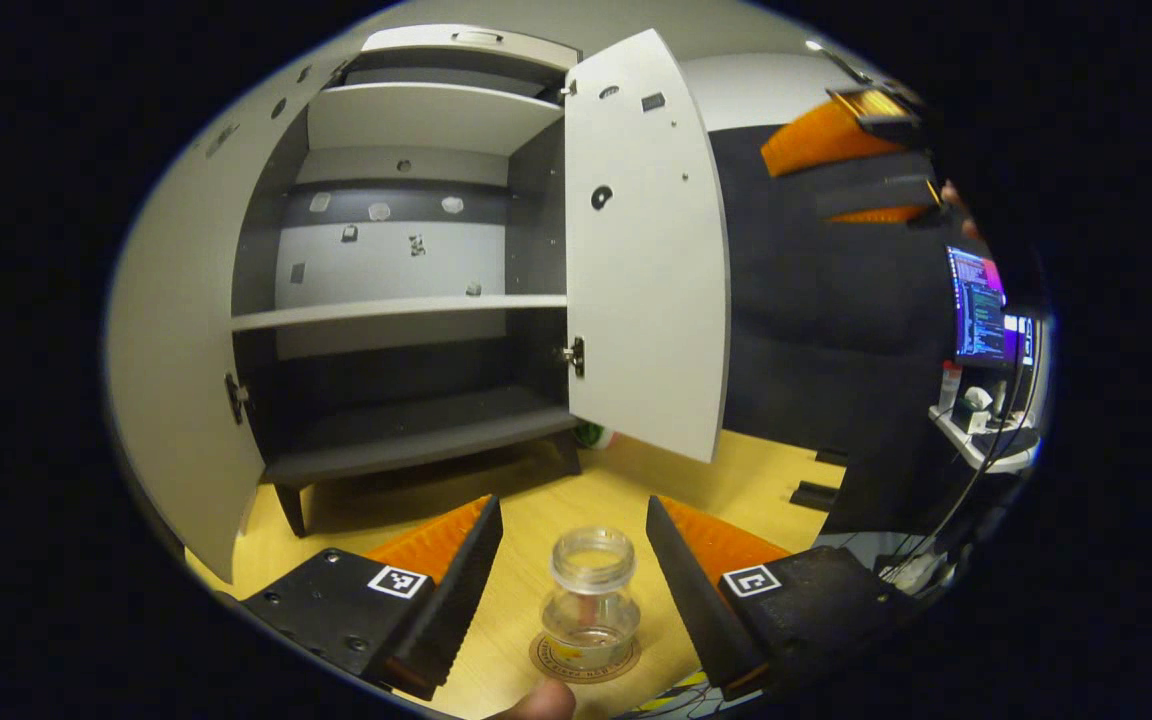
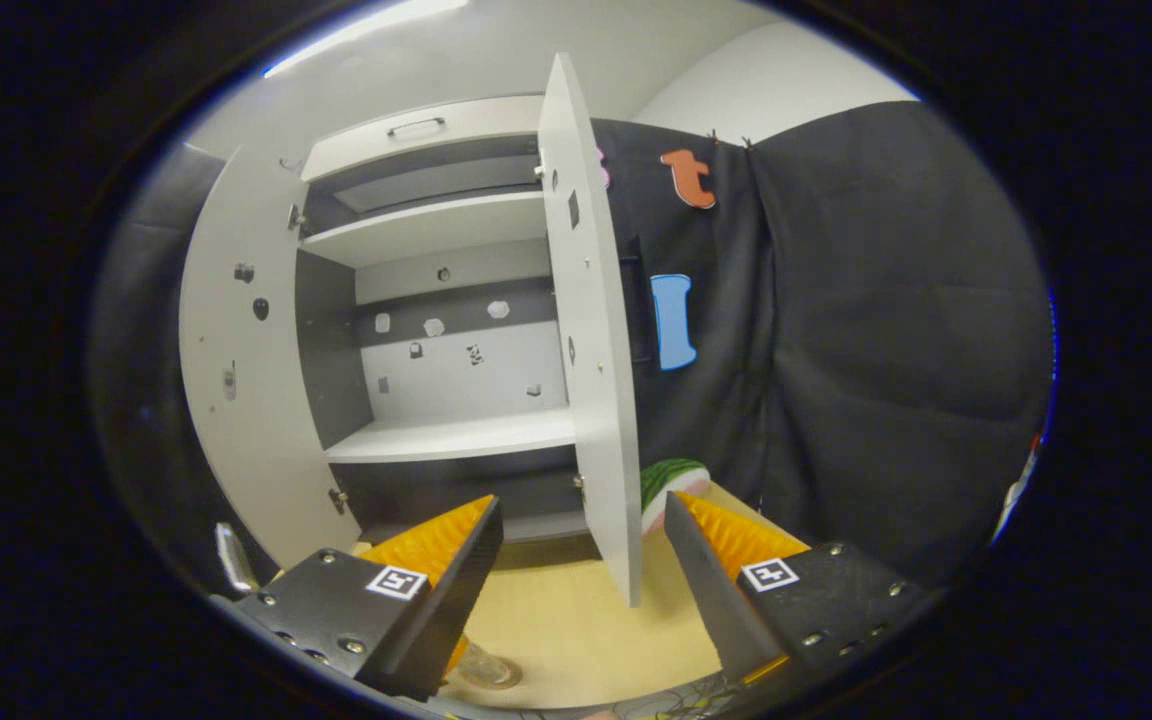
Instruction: Grasp the bottle in the cabinet with the left hand and place it on the coaster, then close the right door with the right hand and the left door with the left hand.
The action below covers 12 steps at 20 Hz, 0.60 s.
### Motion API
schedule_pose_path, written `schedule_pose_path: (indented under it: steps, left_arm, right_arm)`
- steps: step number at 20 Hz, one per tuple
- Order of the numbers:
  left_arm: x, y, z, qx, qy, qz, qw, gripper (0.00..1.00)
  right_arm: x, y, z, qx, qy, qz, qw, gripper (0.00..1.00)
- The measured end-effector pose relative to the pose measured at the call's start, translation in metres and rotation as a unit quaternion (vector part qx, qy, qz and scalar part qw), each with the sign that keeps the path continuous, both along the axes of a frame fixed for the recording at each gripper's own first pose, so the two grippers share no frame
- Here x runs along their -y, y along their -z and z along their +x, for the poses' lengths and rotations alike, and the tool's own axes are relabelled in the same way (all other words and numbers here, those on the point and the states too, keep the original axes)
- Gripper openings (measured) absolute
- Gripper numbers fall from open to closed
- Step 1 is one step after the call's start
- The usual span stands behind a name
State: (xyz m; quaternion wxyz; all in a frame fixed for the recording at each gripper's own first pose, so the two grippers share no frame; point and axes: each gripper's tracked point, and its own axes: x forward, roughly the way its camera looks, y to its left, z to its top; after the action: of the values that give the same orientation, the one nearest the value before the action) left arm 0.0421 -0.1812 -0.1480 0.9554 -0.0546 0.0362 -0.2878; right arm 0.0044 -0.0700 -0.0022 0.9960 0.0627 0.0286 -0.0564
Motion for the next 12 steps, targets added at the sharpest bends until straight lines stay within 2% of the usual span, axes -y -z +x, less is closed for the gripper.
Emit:
schedule_pose_path:
  steps: [4, 6, 10, 12]
  left_arm:
    - [-0.028, -0.058, -0.005, 0.016, -0.019, -0.017, 1.0, 0.92]
    - [-0.049, -0.089, 0.0, 0.032, -0.051, -0.026, 0.998, 0.94]
    - [-0.075, -0.129, 0.008, 0.03, -0.071, -0.04, 0.996, 0.96]
    - [-0.09, -0.144, 0.014, 0.036, -0.085, -0.029, 0.995, 0.96]
  right_arm:
    - [0.025, -0.02, 0.006, 0.016, 0.016, -0.02, 1.0, 0.98]
    - [0.037, -0.032, 0.01, 0.03, 0.021, -0.03, 0.999, 0.98]
    - [0.07, -0.057, 0.025, 0.055, 0.031, -0.016, 0.998, 0.99]
    - [0.094, -0.069, 0.034, 0.063, 0.042, -0.014, 0.997, 0.98]
